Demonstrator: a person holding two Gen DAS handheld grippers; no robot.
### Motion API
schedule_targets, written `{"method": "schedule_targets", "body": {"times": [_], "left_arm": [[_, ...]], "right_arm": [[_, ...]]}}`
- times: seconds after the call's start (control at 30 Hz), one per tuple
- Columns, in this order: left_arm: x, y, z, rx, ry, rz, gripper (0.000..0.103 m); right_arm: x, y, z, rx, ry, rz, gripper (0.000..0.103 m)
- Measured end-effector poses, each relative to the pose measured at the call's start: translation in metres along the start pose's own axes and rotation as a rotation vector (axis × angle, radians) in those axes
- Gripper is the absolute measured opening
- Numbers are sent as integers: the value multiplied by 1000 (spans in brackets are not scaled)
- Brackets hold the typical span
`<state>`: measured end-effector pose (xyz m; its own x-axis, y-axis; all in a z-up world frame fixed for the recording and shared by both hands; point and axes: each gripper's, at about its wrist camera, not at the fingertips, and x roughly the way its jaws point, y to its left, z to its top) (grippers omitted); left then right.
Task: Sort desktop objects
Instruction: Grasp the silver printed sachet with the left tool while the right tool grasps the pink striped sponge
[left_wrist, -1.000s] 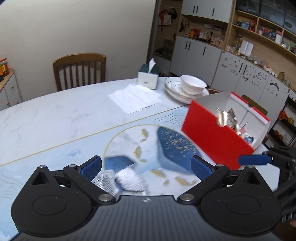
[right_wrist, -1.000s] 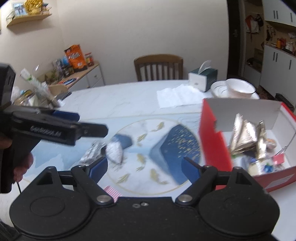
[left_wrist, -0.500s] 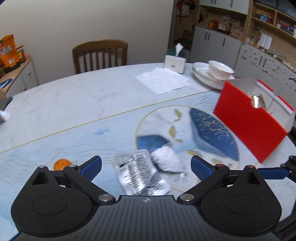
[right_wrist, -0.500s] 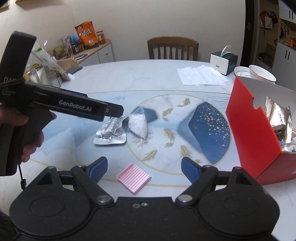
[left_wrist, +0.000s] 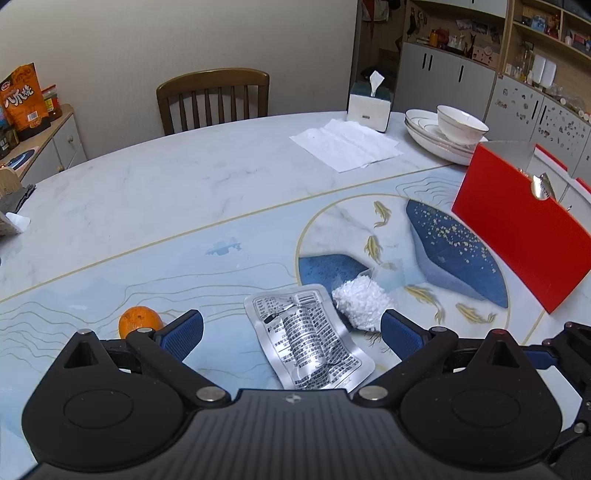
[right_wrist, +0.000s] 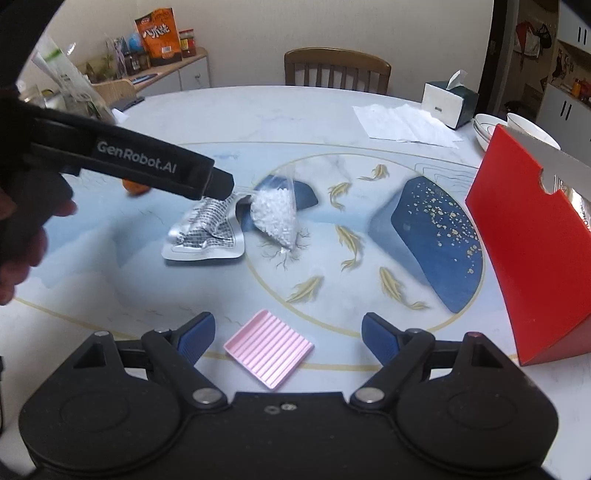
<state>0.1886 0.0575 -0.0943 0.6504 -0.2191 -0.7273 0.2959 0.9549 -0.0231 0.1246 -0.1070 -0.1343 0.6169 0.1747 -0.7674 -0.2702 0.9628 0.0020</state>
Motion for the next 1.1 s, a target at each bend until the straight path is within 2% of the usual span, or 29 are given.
{"method": "schedule_targets", "body": {"times": [0.3,0.57,0.77,1.1], "left_arm": [[10,5,-6,-15,31,11,103],[20,3,-8,-1,57,17,102],[27,-3,-8,15,71,13,102],[41,2,-4,-19,99,35,100]], "right_arm": [[3,-2,-7,-29,7,-36,86],[-2,-23,-15,-13,32,-61,85],[-4,-32,-16,-4,37,-27,82],[0,-34,-16,-12,54,15,76]]}}
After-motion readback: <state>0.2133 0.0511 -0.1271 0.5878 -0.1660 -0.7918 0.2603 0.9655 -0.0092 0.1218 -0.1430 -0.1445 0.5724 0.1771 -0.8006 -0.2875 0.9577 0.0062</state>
